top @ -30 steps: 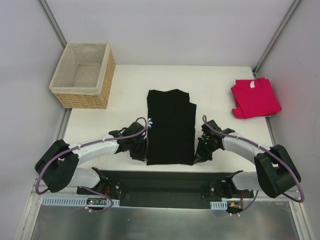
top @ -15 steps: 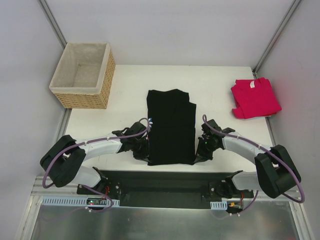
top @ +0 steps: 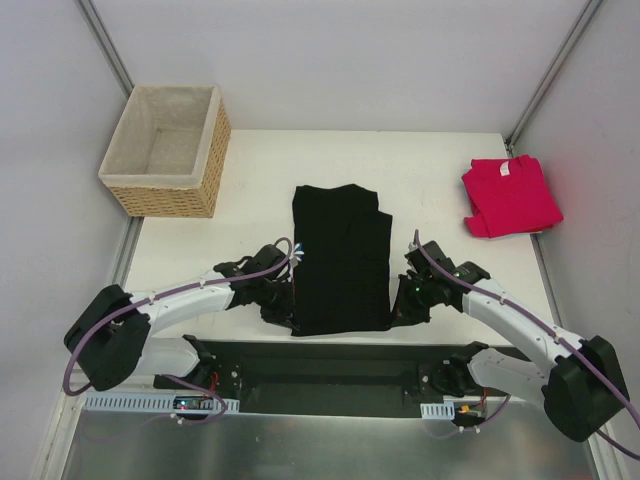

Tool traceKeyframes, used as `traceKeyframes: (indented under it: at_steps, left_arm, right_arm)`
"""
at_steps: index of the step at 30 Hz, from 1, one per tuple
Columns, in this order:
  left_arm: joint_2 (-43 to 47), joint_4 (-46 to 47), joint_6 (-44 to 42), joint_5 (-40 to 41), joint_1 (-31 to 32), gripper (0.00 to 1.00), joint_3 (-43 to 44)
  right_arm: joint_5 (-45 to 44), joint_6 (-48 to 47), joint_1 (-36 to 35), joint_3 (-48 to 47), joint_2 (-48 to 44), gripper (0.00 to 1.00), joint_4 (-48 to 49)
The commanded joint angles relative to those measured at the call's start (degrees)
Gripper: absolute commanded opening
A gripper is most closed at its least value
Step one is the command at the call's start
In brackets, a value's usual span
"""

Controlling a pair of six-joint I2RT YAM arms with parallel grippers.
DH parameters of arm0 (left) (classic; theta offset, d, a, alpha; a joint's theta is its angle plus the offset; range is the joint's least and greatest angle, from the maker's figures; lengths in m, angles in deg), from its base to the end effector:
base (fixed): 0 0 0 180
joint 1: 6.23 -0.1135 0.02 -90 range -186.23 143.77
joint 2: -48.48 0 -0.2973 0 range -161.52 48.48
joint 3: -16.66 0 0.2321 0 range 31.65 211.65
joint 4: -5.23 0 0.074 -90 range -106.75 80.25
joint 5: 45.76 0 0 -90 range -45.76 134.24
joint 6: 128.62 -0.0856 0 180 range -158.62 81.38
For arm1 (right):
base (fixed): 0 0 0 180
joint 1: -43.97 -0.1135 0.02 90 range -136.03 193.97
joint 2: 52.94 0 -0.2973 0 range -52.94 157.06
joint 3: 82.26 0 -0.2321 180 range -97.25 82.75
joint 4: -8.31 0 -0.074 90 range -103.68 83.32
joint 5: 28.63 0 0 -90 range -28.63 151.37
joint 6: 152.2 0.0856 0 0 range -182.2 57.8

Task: Fold and stack the t-shirts

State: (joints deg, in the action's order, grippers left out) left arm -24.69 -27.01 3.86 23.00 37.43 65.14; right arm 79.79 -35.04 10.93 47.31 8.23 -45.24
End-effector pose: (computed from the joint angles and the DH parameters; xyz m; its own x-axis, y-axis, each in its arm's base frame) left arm 0.1441 -0.1803 0.1722 -0.9783 0.0635 -0.1974 0.1706 0.7874 -0.5924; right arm 0.1294 0.1165 0.1909 -0.9606 -0.1081 -0.2560 -0.2177 0.8654 0.4513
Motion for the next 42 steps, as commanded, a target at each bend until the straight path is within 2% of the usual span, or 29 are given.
traceKeyframes:
  at_steps: [1, 6, 13, 21, 25, 29, 34, 42]
  left_arm:
    - [4.7, -7.5, -0.8, -1.4, 0.8, 0.0, 1.1]
    - [8.3, -9.5, 0.1, -2.6, 1.6, 0.0, 0.4]
    - [14.3, -13.9, 2.9, 0.0, 5.4, 0.0, 0.0]
    - [20.0, -16.2, 8.5, 4.6, 11.8, 0.0, -0.5]
    - [20.3, -20.3, 8.8, 10.0, 15.0, 0.0, 5.2]
    - [20.4, -24.8, 7.5, 14.5, 15.8, 0.0, 11.6]
    - [20.3, -28.4, 6.0, 17.8, 15.8, 0.0, 16.9]
    - [16.2, -28.8, 3.9, 19.8, 15.8, 0.0, 19.8]
  right_arm:
    - [-1.4, 3.8, -1.8, 1.0, -5.8, 0.01, -7.6]
    - [-2.5, 6.9, -3.4, 0.8, -10.1, 0.01, -10.5]
    - [-5.2, 12.5, -7.6, 2.9, -17.3, 0.01, -13.5]
    - [-12.3, 19.5, -17.3, 0.9, -23.1, 0.01, -18.2]
    - [-18.1, 20.9, -23.2, -6.2, -22.2, 0.01, -24.0]
    - [-26.5, 20.8, -25.8, -15.6, -20.8, 0.01, -28.5]
    - [-28.2, 19.6, -26.0, -18.9, -19.0, 0.01, -30.3]
    - [-31.6, 15.9, -25.2, -21.2, -14.7, 0.01, -29.9]
